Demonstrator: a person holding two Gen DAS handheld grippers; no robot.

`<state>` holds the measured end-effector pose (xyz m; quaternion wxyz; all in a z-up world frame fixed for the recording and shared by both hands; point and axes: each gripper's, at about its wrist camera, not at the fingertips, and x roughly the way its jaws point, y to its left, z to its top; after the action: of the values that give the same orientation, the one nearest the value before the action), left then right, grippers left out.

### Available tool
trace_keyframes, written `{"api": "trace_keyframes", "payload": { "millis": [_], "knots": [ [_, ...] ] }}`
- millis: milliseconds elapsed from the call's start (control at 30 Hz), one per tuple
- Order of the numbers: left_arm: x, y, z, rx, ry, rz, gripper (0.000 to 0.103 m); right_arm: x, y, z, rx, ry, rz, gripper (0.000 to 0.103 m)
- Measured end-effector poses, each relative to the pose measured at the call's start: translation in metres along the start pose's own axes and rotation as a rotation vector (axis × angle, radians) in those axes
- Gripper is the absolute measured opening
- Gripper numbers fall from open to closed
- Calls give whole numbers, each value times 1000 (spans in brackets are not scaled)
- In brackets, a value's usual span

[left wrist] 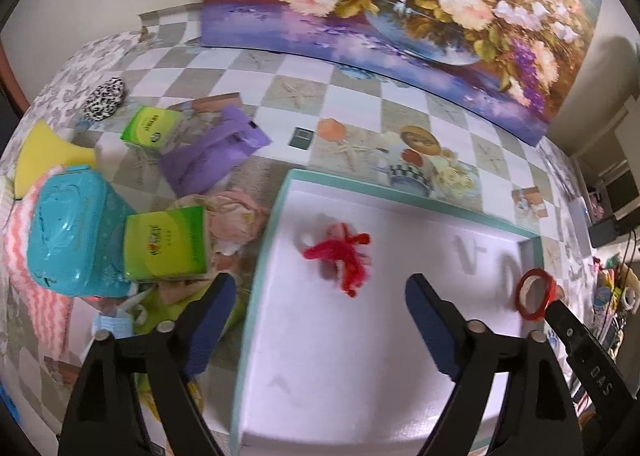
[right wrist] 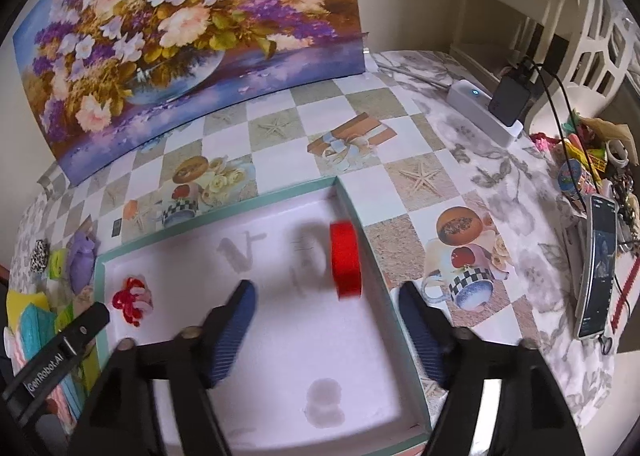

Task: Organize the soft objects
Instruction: 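Carry both items over the tray and open both grippers to drop them, then move both grippers back toward the pile of soft items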

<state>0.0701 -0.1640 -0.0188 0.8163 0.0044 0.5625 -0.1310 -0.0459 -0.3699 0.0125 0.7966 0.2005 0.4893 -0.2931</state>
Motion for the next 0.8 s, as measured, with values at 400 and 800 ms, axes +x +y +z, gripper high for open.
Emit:
{"api": "trace_keyframes", "payload": {
  "millis": [400, 800],
  "knots": [
    [-3, 14, 4, -38, -22, 7, 94, -4, 6, 0, -11, -58, 61, 103],
    [-17, 25, 7, -69, -41, -24, 94, -14, 6, 0, 9, -93, 127, 103]
  ]
}}
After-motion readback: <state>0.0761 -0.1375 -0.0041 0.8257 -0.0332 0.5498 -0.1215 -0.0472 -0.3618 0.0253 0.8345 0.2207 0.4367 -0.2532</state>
